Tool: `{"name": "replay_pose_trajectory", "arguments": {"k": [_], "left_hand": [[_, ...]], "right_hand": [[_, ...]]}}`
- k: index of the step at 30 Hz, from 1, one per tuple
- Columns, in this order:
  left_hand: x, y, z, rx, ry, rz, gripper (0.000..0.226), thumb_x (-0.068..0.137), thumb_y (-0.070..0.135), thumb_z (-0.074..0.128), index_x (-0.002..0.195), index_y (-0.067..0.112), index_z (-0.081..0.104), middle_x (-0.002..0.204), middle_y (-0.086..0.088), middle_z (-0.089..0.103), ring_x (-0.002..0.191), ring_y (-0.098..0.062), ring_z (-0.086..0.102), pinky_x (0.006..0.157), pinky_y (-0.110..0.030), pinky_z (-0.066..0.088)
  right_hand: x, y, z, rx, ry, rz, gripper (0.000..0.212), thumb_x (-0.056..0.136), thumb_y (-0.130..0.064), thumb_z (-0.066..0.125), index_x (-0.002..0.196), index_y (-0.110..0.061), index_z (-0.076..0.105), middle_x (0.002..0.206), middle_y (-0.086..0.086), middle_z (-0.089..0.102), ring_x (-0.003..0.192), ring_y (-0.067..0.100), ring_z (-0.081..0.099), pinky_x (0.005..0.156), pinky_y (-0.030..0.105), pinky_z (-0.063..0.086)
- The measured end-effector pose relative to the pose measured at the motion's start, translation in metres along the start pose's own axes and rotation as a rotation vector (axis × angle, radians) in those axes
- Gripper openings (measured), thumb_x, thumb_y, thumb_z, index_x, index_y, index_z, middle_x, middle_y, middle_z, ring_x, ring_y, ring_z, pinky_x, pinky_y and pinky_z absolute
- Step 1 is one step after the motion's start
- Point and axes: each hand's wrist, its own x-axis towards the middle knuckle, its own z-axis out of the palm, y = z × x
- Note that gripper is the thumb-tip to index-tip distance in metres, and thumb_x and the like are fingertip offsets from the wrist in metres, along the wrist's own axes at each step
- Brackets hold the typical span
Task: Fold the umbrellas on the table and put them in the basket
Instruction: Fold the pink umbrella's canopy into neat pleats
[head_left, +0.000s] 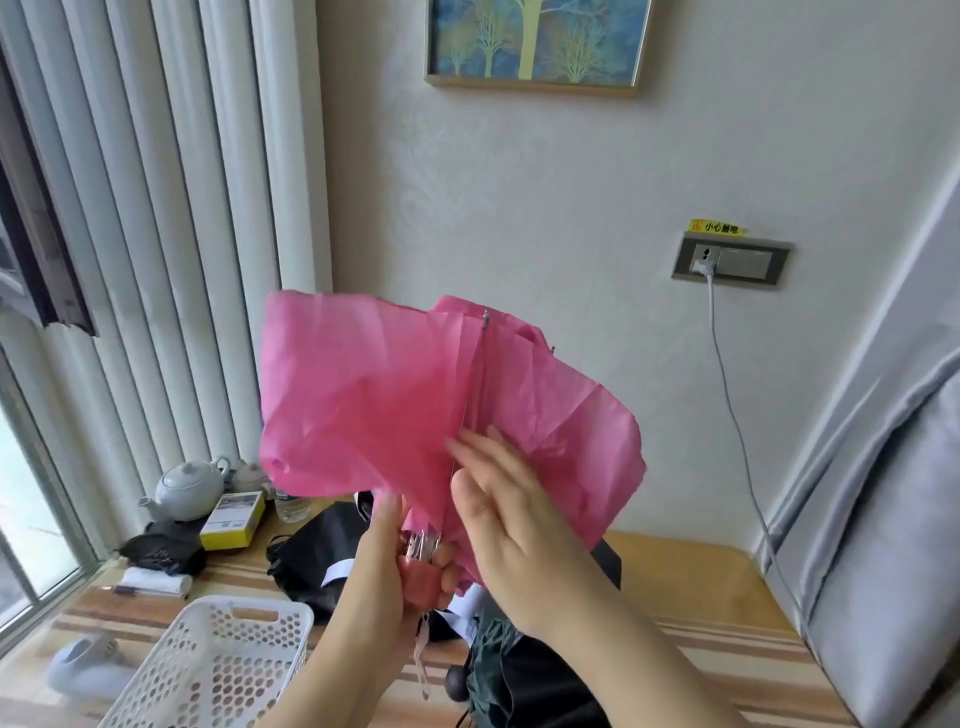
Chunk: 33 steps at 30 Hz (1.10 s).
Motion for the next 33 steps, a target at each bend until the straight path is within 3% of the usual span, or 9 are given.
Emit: {"name": "replay_pose_trajectory", "arguments": {"k": [3,6,11,16,20,25,28,31,33], "left_hand": [[0.0,0.001,0.004,0.063,-0.028,0.033,0.075,0.048,0.074,0.075,0.083,0.008,0.068,0.071,-0.018,0.052,0.057,-0.024,0.047,0.05,-0.029,0.036],[-0.002,0.007,0.004,0.1,-0.007,-0.008,0.048,0.075,0.049,0.067,0.072,0.001,0.061,0.05,-0.01,0.042,0.041,-0.018,0.039,0.04,-0.023,0.033],[-0.002,0.007,0.002,0.06,0.046,-0.088,0.025,0.093,0.021,0.048,0.1,-0.002,0.052,0.05,-0.009,0.044,0.041,-0.019,0.039,0.037,-0.022,0.034],[-0.001,0.007,0.001,0.163,0.047,-0.12,0.014,0.099,0.017,0.044,0.1,0.004,0.048,0.052,-0.009,0.047,0.04,-0.02,0.041,0.038,-0.023,0.035],[-0.003,0.005,0.003,0.249,0.006,-0.165,0.016,0.097,0.019,0.047,0.097,0.003,0.047,0.054,-0.01,0.048,0.04,-0.02,0.042,0.039,-0.025,0.032],[-0.007,0.006,0.008,0.333,-0.047,-0.189,0.016,0.095,0.021,0.053,0.104,0.009,0.046,0.057,-0.01,0.053,0.044,-0.022,0.045,0.039,-0.024,0.035],[-0.01,0.008,0.017,0.381,0.041,-0.072,0.039,0.093,0.02,0.057,0.126,0.026,0.037,0.06,-0.004,0.065,0.05,-0.025,0.055,0.043,-0.029,0.046],[-0.02,-0.003,0.019,0.554,0.209,0.102,0.099,0.088,0.022,0.064,0.137,0.059,-0.013,0.057,0.015,0.065,0.063,-0.024,0.063,0.064,-0.044,0.057],[-0.028,-0.014,0.016,0.795,0.221,0.287,0.106,0.085,0.026,0.066,0.128,0.07,-0.021,0.06,0.011,0.065,0.057,-0.006,0.062,0.064,-0.028,0.052]], "right_hand": [[0.004,0.007,0.015,-0.253,-0.022,-0.049,0.082,0.087,-0.067,-0.006,0.146,-0.029,0.038,0.158,-0.018,0.013,0.145,0.004,-0.015,0.121,0.037,-0.008],[0.007,0.007,0.01,-0.163,-0.12,-0.043,0.057,0.098,-0.044,0.011,0.147,-0.031,0.037,0.157,-0.028,0.009,0.142,-0.001,-0.024,0.119,0.036,-0.011],[0.003,0.008,0.002,0.105,0.178,0.109,0.043,0.095,-0.039,0.046,0.137,-0.031,0.048,0.139,-0.021,0.031,0.136,-0.001,0.02,0.118,0.034,0.024],[0.009,0.004,-0.006,0.352,0.306,0.62,0.097,0.079,-0.048,0.072,0.15,-0.037,0.007,0.149,0.007,0.016,0.134,0.028,0.033,0.1,0.041,0.04],[0.021,0.016,0.005,0.723,0.37,0.686,0.119,0.056,-0.052,0.084,0.147,-0.038,0.01,0.137,-0.003,0.043,0.12,0.026,0.053,0.101,0.044,0.046],[0.028,0.031,0.013,0.839,0.512,0.634,0.052,0.067,-0.016,0.077,0.115,-0.016,0.055,0.098,0.005,0.071,0.087,0.023,0.071,0.084,0.048,0.057],[0.031,0.033,0.011,0.766,0.576,0.605,0.038,0.073,-0.005,0.073,0.107,-0.012,0.058,0.092,0.006,0.071,0.081,0.024,0.071,0.078,0.043,0.059],[0.033,0.036,0.01,0.709,0.61,0.579,0.042,0.072,-0.007,0.075,0.109,-0.015,0.055,0.094,0.003,0.069,0.081,0.02,0.069,0.073,0.035,0.057],[0.034,0.04,0.007,0.693,0.636,0.567,0.044,0.073,-0.008,0.075,0.11,-0.016,0.053,0.096,0.003,0.069,0.08,0.019,0.069,0.07,0.031,0.055]]}}
